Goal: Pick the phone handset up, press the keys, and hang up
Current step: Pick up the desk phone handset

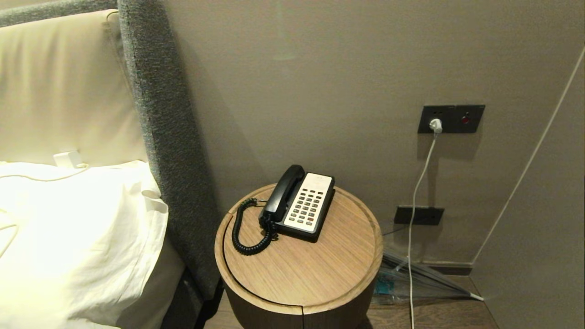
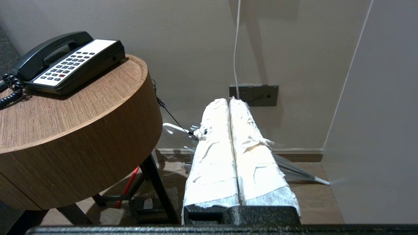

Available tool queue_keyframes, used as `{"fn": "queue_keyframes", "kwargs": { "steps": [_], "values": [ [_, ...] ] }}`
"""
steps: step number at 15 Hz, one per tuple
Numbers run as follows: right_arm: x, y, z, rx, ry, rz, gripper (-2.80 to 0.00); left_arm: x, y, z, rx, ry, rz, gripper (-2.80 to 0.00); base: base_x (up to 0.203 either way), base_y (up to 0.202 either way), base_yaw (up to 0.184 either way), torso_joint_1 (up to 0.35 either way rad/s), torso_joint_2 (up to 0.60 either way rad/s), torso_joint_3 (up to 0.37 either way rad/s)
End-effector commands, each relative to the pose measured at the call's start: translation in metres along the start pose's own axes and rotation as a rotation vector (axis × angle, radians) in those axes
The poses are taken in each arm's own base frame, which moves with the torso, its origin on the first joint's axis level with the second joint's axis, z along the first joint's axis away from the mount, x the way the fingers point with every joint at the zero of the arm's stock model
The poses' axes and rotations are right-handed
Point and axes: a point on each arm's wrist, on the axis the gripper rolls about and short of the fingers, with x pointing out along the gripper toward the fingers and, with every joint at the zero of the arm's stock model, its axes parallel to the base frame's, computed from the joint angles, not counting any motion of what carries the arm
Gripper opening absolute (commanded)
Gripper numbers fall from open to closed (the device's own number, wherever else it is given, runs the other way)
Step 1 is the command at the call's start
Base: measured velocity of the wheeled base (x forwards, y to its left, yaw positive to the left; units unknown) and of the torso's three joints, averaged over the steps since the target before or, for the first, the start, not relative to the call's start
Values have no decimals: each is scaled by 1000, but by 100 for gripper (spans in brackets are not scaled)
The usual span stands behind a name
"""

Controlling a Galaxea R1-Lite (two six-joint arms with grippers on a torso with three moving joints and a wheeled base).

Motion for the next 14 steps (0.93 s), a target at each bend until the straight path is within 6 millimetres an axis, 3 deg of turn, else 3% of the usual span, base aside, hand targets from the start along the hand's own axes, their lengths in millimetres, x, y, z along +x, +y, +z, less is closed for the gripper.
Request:
{"fn": "queue_keyframes", "kwargs": {
  "steps": [1, 14],
  "values": [
    [1, 0, -6, 2, 20, -1, -280, 0, 0, -1, -1, 4, 1, -280, 0, 0, 0, 0, 0, 0],
    [1, 0, -6, 2, 20, -1, -280, 0, 0, -1, -1, 4, 1, -280, 0, 0, 0, 0, 0, 0]
  ]
}}
